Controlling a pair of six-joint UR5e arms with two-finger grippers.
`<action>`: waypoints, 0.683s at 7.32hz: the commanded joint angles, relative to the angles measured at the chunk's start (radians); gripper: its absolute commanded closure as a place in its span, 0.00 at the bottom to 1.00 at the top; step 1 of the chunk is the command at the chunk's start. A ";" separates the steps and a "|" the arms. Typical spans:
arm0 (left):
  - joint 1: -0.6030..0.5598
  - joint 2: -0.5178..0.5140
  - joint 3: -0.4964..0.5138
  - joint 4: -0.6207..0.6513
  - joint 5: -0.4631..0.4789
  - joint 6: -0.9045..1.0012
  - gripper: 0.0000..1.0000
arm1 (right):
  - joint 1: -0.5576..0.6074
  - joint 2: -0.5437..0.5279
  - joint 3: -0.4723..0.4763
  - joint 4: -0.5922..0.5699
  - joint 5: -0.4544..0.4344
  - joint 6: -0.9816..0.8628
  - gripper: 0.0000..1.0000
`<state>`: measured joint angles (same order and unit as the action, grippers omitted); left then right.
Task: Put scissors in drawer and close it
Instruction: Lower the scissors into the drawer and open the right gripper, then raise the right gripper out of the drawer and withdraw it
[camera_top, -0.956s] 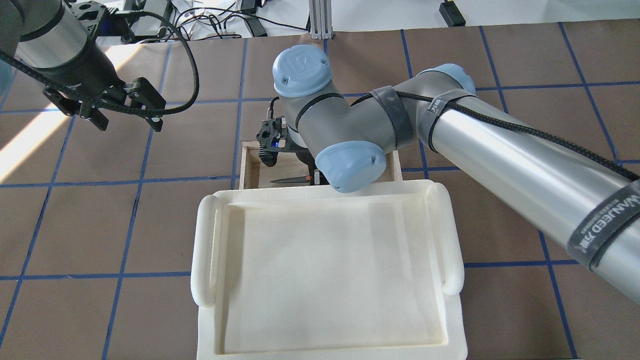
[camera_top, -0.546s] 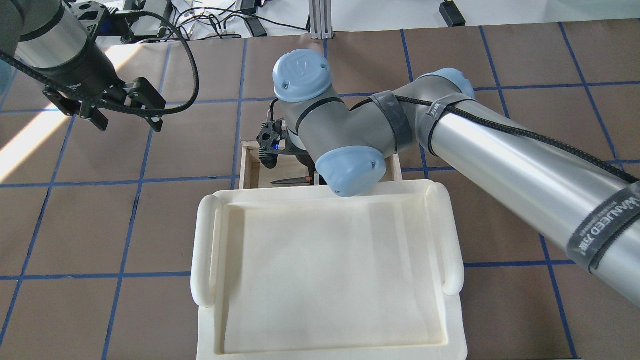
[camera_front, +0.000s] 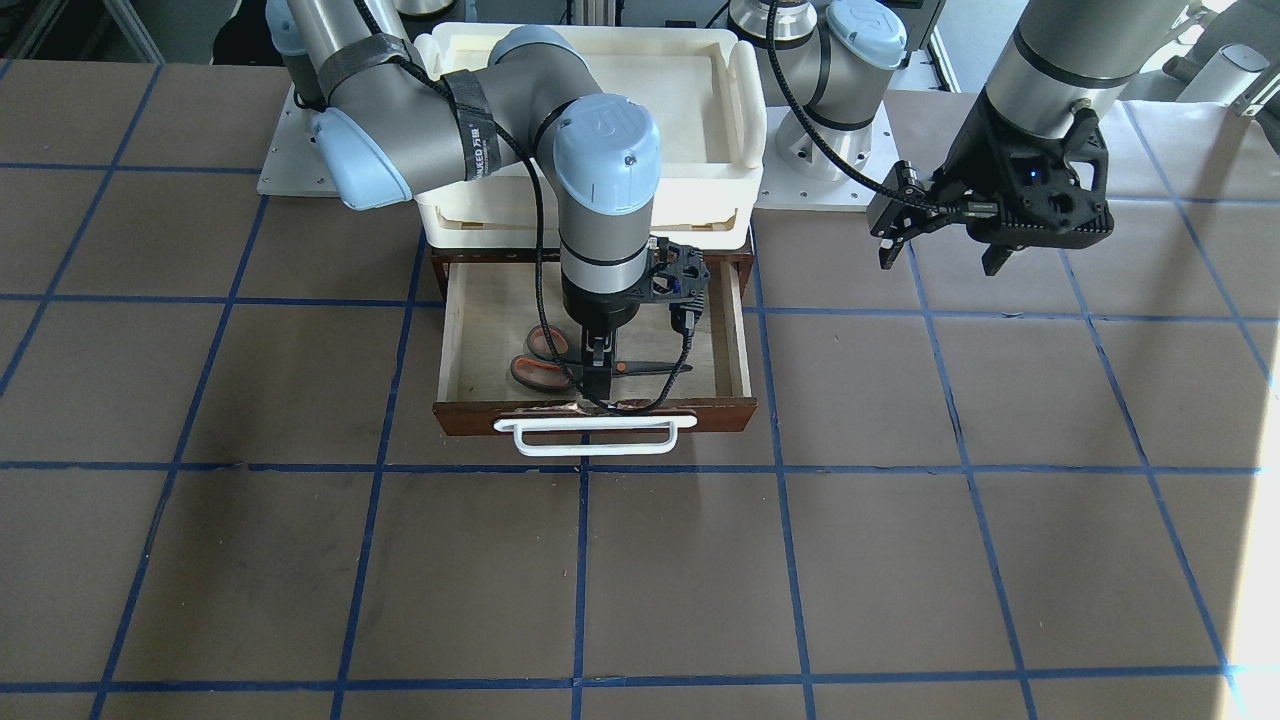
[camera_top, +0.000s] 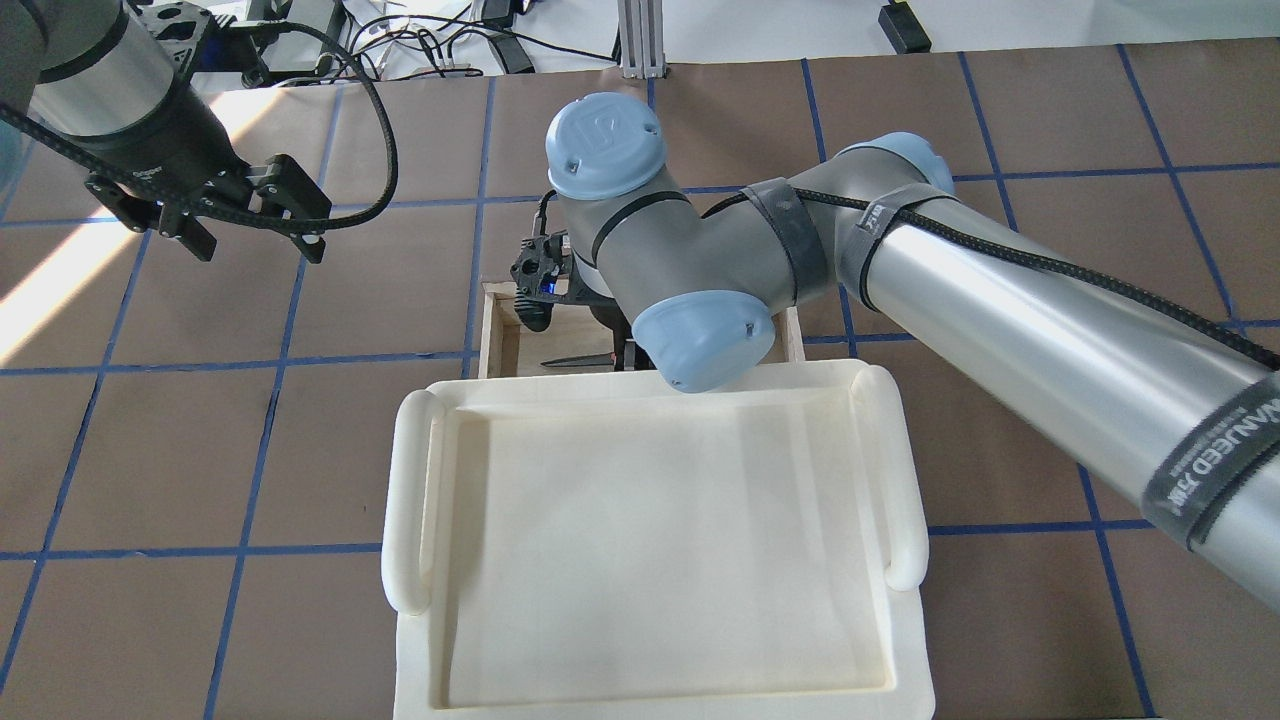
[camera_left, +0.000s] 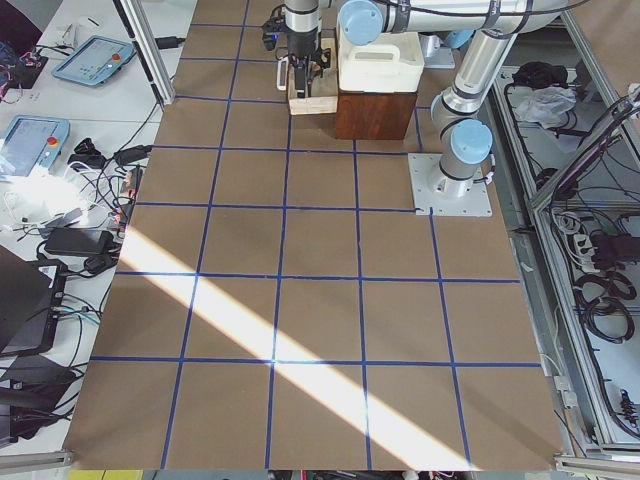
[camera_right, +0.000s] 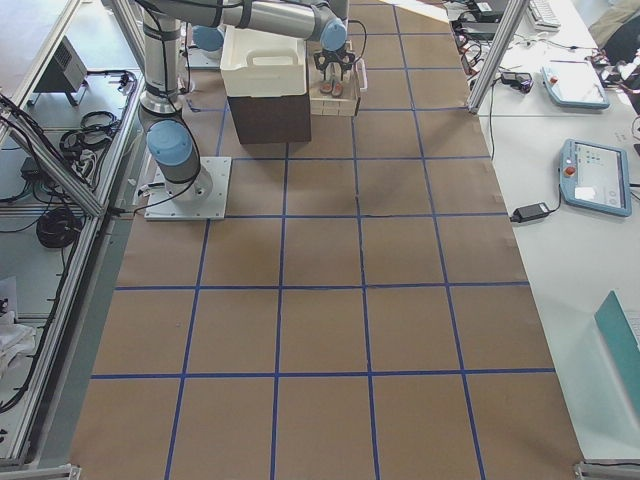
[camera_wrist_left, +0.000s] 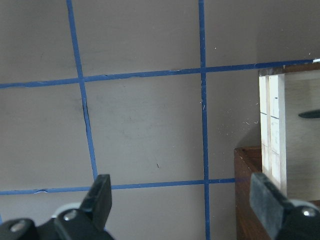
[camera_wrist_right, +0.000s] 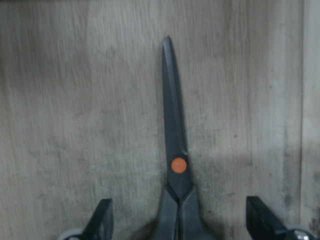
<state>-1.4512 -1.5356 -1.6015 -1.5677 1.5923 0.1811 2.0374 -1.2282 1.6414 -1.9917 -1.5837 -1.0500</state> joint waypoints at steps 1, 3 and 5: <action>0.000 0.000 0.000 0.000 -0.002 0.001 0.00 | 0.000 -0.005 -0.050 0.026 0.005 0.012 0.01; 0.000 0.000 0.000 0.000 -0.002 0.001 0.00 | -0.014 -0.045 -0.124 0.178 0.022 0.015 0.01; 0.000 -0.001 0.000 0.003 -0.006 0.001 0.00 | -0.089 -0.095 -0.126 0.197 0.052 0.021 0.02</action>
<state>-1.4511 -1.5357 -1.6015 -1.5670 1.5897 0.1825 1.9945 -1.2947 1.5217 -1.8159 -1.5546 -1.0348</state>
